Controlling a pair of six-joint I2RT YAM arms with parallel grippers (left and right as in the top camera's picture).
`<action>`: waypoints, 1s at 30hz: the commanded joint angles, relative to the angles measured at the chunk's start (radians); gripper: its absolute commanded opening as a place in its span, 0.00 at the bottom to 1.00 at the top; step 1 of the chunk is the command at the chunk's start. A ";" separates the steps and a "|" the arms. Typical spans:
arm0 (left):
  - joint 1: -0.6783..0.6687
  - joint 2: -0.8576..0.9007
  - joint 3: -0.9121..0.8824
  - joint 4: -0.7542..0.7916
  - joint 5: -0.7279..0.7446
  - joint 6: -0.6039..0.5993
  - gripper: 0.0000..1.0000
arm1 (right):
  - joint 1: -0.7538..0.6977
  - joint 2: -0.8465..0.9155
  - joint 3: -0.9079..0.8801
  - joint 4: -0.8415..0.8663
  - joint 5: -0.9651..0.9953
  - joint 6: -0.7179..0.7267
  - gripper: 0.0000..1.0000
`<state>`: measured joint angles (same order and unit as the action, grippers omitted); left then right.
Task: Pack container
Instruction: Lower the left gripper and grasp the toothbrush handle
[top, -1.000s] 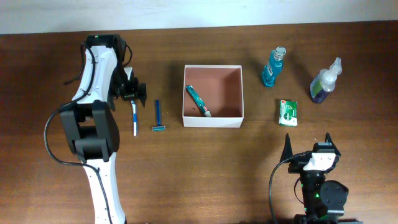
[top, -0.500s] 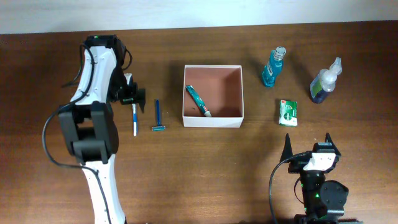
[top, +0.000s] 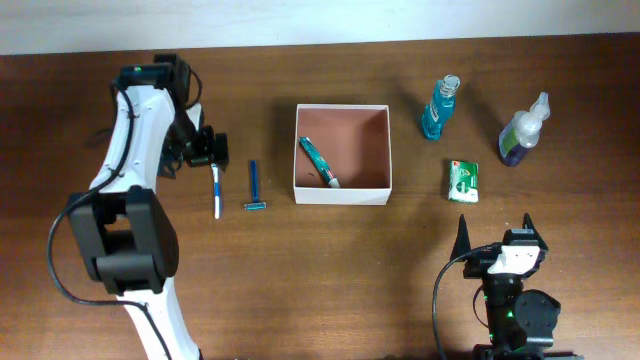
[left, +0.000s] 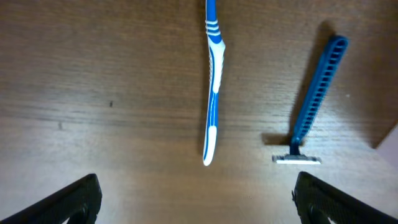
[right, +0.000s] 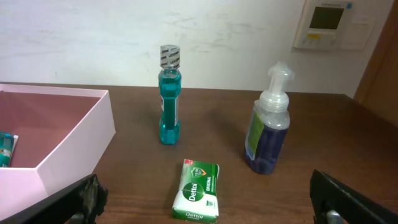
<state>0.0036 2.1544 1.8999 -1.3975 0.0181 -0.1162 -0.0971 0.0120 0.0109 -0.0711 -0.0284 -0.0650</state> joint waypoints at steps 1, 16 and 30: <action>0.005 0.003 -0.015 0.052 -0.015 -0.010 0.99 | 0.005 -0.009 -0.005 -0.004 -0.013 -0.006 0.98; 0.005 0.003 -0.184 0.196 0.000 -0.010 0.99 | 0.005 -0.009 -0.005 -0.003 -0.013 -0.006 0.98; 0.005 0.003 -0.239 0.319 0.000 -0.010 0.99 | 0.005 -0.009 -0.005 -0.003 -0.013 -0.006 0.98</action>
<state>0.0032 2.1601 1.6730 -1.1007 0.0185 -0.1169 -0.0971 0.0120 0.0109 -0.0711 -0.0288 -0.0643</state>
